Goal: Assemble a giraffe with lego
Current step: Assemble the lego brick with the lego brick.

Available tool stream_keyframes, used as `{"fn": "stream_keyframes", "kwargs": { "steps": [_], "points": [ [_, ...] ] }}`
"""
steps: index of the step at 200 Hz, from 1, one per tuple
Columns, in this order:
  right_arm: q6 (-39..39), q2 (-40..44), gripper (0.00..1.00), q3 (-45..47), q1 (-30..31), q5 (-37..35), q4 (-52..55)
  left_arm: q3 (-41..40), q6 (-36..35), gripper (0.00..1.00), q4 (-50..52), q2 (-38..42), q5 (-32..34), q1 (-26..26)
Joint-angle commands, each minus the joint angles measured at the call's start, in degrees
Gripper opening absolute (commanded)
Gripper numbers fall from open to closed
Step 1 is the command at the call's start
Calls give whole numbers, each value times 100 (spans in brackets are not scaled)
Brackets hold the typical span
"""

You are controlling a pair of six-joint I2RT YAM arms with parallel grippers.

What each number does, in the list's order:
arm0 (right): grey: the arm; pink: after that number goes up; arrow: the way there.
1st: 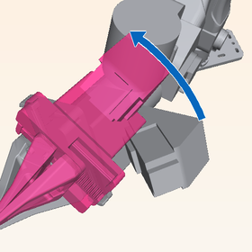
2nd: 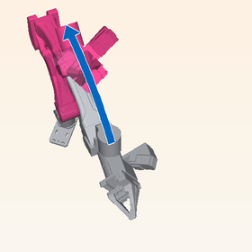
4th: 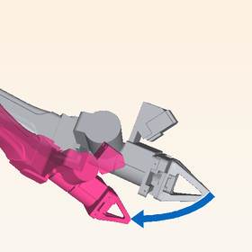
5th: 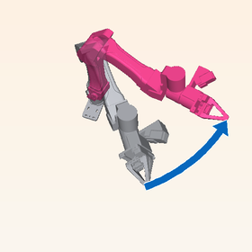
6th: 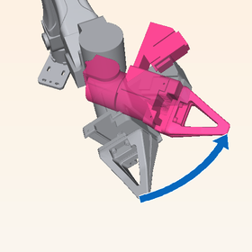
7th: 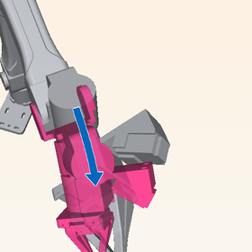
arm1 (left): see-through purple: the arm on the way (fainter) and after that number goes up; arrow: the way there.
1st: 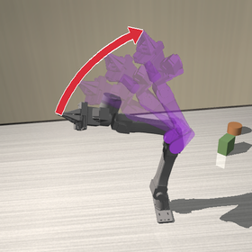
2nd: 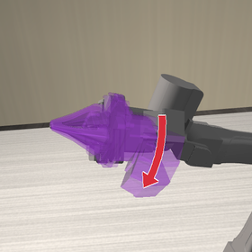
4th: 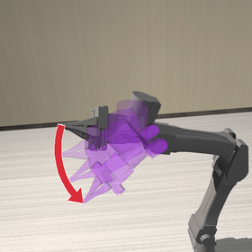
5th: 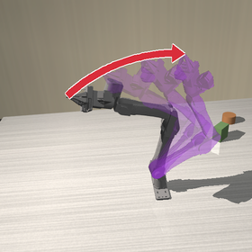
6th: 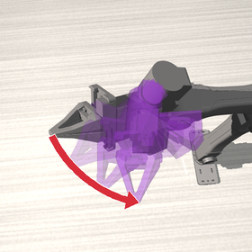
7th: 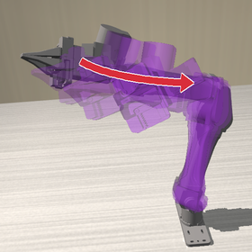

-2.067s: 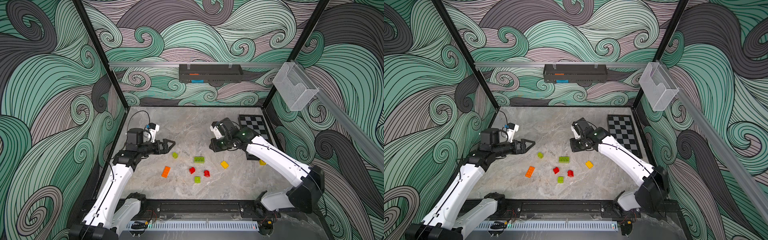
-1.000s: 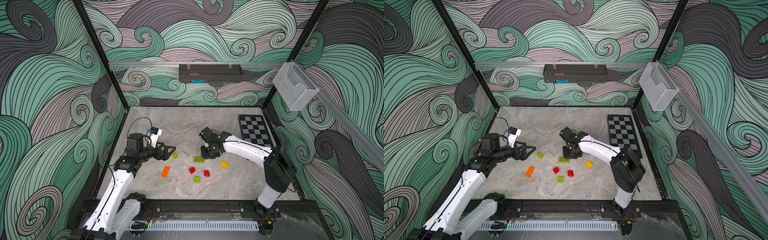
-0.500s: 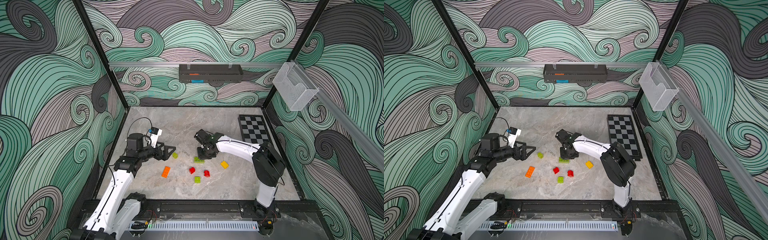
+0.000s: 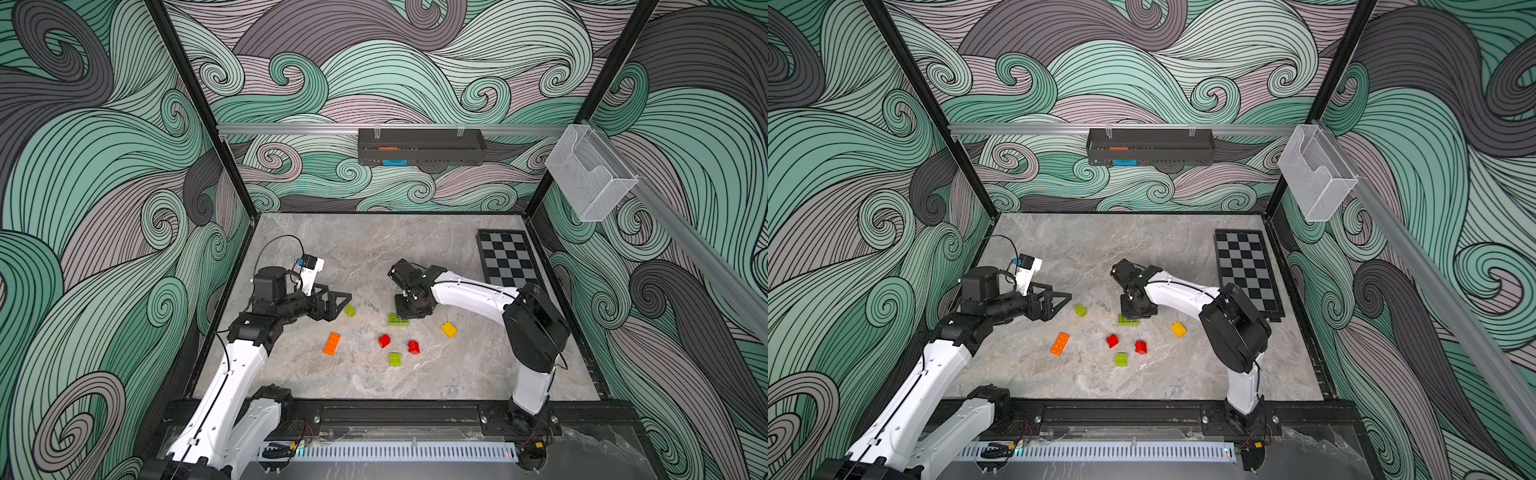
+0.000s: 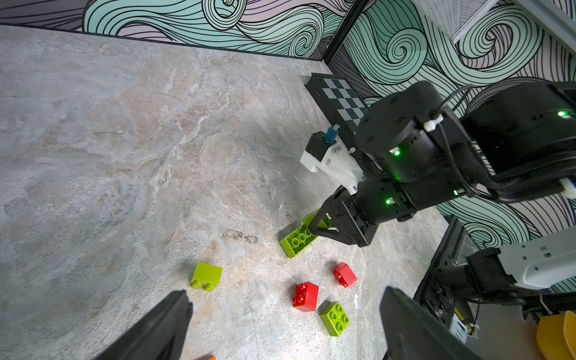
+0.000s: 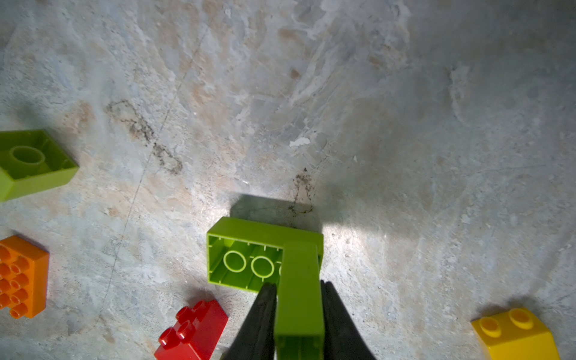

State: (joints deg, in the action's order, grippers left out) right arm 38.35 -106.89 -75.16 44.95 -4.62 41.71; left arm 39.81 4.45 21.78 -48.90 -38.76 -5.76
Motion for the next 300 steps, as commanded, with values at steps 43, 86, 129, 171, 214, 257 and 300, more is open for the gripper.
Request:
{"fn": "stream_keyframes", "kwargs": {
  "steps": [43,86,129,171,214,257,300],
  "points": [
    [15,-117,22,-90,73,-208,180,-17,-102,99,-75,78,-68,13],
    [-153,52,3,-384,67,-394,638,-17,-102,99,-71,80,-66,13],
    [-504,-7,4,-913,-118,-29,1443,-31,-102,99,-85,91,-66,13],
    [-1497,-463,0,-1635,-476,617,2411,-39,-135,99,-75,135,-76,13],
    [-2245,-715,0,-1774,-741,1208,2562,-44,-435,99,57,208,-47,31],
    [-2342,-904,0,-1933,-760,1355,2647,-9,-855,99,300,282,131,40],
    [-2249,-1028,0,-1846,-719,1314,2643,-53,-867,99,274,303,100,31]
  ]
}}
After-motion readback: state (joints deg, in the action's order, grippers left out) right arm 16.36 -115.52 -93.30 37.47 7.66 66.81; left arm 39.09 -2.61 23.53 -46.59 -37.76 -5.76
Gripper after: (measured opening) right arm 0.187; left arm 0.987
